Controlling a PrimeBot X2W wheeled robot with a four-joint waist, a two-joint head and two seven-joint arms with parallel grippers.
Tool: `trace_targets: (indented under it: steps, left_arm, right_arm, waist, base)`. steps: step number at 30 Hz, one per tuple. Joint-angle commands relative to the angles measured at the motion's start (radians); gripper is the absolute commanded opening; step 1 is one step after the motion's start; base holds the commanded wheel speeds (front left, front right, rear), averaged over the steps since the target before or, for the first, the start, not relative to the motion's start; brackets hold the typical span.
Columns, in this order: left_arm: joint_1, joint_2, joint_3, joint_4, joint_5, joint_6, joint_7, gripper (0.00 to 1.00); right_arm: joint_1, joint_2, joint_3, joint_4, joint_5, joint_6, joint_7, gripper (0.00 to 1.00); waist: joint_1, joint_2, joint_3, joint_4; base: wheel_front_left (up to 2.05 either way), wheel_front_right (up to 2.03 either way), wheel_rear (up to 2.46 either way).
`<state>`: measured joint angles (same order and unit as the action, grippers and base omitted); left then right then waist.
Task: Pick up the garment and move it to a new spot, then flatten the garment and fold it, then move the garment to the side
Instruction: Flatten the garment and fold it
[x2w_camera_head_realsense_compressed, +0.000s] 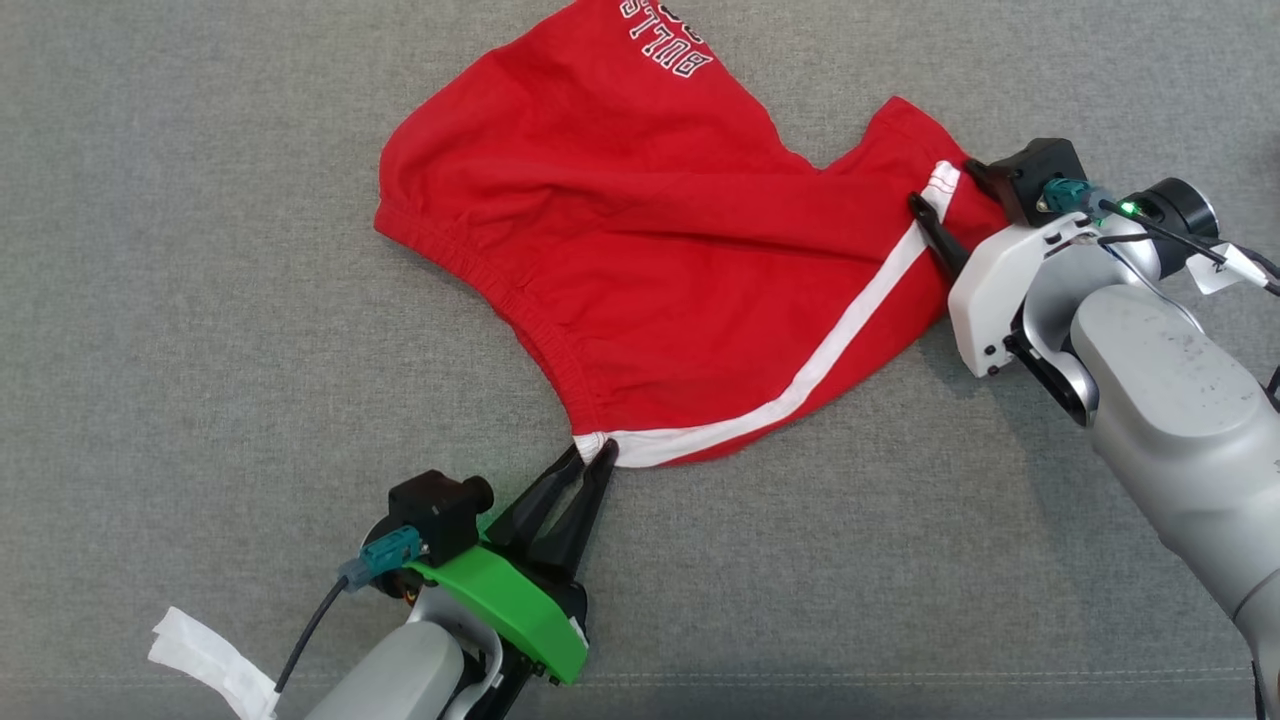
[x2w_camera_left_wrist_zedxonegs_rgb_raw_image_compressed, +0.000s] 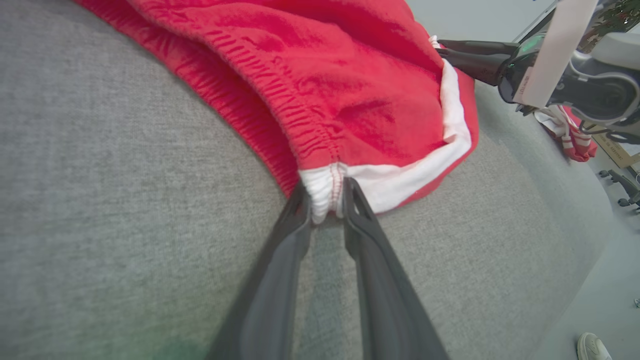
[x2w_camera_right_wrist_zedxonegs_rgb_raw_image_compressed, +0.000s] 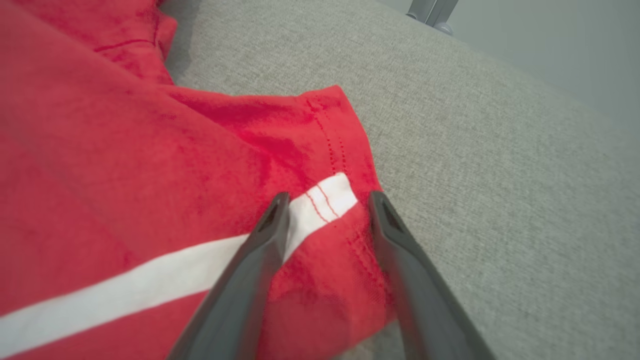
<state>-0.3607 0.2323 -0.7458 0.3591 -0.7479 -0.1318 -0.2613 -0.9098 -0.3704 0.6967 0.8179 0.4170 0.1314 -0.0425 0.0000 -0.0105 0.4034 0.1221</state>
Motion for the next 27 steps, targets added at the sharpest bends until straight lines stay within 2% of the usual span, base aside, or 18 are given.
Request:
trace_targets:
  steps: [1, 4, 10, 15, 17, 19, 23, 27]
  left_arm:
    - [-0.014, 0.003, -0.001, 0.005, -0.007, 0.002, -0.003, 0.26]
    - [-0.011, 0.001, -0.002, 0.008, -0.011, 0.002, -0.003, 0.22]
    - [-0.013, 0.002, 0.001, 0.008, -0.013, 0.002, -0.003, 0.16]
    - [-0.015, 0.005, 0.002, 0.003, -0.011, 0.002, -0.003, 0.06]
    - [-0.015, 0.006, 0.002, 0.001, -0.011, 0.002, -0.003, 0.0]
    - [-0.014, 0.007, 0.002, -0.001, -0.01, 0.002, -0.003, 0.0]
    - [-0.011, 0.009, 0.002, -0.002, -0.01, 0.002, -0.004, 0.0]
    - [-0.012, 0.011, -0.002, -0.002, -0.011, 0.002, -0.004, 0.0]
  right_arm:
    - [0.0, 0.001, 0.011, 0.005, -0.001, -0.002, -0.003, 0.61]
    - [-0.002, -0.004, 0.018, 0.006, 0.004, -0.002, -0.007, 0.44]
    - [-0.003, -0.014, 0.025, 0.009, 0.011, -0.002, -0.009, 0.39]
    - [-0.008, -0.013, 0.023, 0.011, 0.014, -0.002, -0.019, 0.36]
    - [-0.01, -0.012, 0.021, 0.013, 0.015, -0.002, -0.022, 0.31]
    - [-0.011, -0.009, 0.018, 0.015, 0.017, -0.002, -0.029, 0.24]
    - [-0.01, -0.005, 0.017, 0.019, 0.019, -0.002, -0.037, 0.02]
    - [-0.007, -0.005, 0.013, 0.022, 0.022, -0.002, -0.05, 0.0]
  waist:
    - [0.0, 0.0105, -0.001, 0.003]
    - [0.0, 0.0105, -0.003, 0.004]
    - [0.0, 0.0105, -0.005, 0.002]
    - [0.0, 0.0105, -0.007, -0.003]
    - [0.0, 0.0105, -0.007, -0.005]
    - [0.0, 0.0105, -0.008, -0.006]
    - [0.0, 0.0105, -0.011, -0.009]
    - [0.0, 0.0105, -0.012, -0.011]
  base:
    - [0.0, 0.0, 0.0]
    - [0.0, 0.0, 0.0]
    - [0.0, 0.0, 0.0]
    - [0.0, 0.0, 0.0]
    - [0.0, 0.0, 0.0]
    - [0.0, 0.0, 0.0]
    - [0.0, 0.0, 0.0]
    - [0.0, 0.0, 0.0]
